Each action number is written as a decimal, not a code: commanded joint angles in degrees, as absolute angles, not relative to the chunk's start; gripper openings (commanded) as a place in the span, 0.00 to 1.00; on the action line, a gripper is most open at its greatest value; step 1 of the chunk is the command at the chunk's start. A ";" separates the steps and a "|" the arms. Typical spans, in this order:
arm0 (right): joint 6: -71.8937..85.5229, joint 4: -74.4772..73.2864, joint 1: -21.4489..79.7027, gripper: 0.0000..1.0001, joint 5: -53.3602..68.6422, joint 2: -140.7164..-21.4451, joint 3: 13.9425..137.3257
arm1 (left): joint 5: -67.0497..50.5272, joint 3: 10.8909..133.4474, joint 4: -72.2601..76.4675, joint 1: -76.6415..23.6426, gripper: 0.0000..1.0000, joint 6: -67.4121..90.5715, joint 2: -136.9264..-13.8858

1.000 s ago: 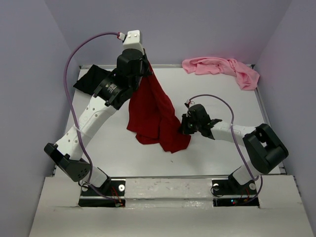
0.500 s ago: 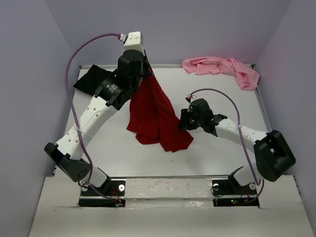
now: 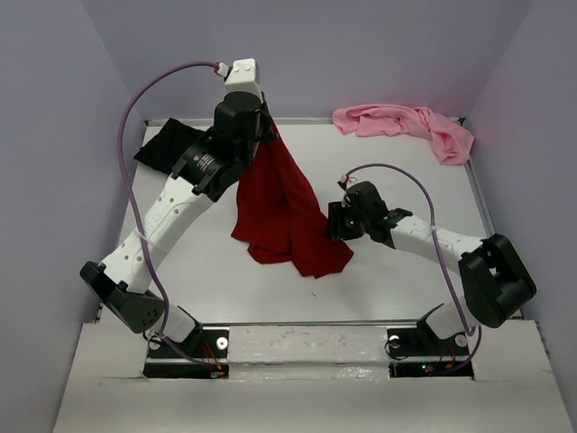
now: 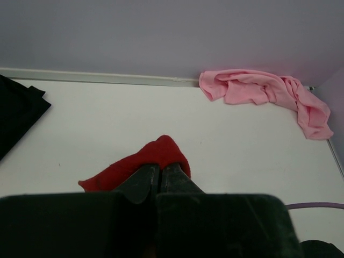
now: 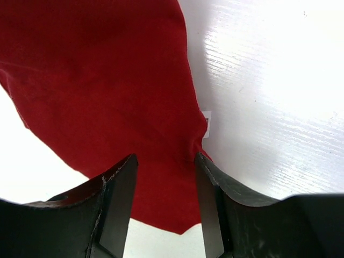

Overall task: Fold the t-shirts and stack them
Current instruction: Flatten the tshirt out

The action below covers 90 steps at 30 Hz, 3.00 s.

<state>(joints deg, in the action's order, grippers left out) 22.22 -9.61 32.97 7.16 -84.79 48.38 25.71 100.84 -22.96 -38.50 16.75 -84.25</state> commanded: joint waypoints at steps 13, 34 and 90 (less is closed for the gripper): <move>20.83 -7.12 31.03 0.49 8.52 -87.27 49.39 | 26.72 101.07 -20.04 -37.88 0.00 15.64 -81.39; 21.97 -17.64 31.03 0.00 13.01 -76.57 54.74 | 28.12 100.11 -20.04 -37.53 0.00 15.73 -80.77; 17.93 -27.06 8.09 0.00 37.35 -29.48 82.53 | -2.17 74.62 -17.76 -22.68 0.00 17.31 -27.46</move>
